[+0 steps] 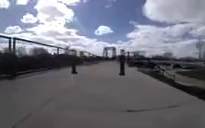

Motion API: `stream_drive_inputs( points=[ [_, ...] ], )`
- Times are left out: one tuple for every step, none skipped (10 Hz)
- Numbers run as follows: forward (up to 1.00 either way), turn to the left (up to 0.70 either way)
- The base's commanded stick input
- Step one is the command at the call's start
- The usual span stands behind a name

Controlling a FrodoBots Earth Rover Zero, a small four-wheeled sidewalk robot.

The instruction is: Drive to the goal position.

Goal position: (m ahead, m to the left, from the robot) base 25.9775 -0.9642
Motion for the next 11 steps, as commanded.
stream_drive_inputs(
  points=[
    [1.0,0.0],
    [1.0,0.0],
    [1.0,0.0],
    [1.0,0.0],
    [1.0,0.0],
    [1.0,0.0],
    [1.0,0.0],
    [1.0,0.0],
    [1.0,0.0],
    [1.0,0.0],
    [1.0,0.0]
  ],
)
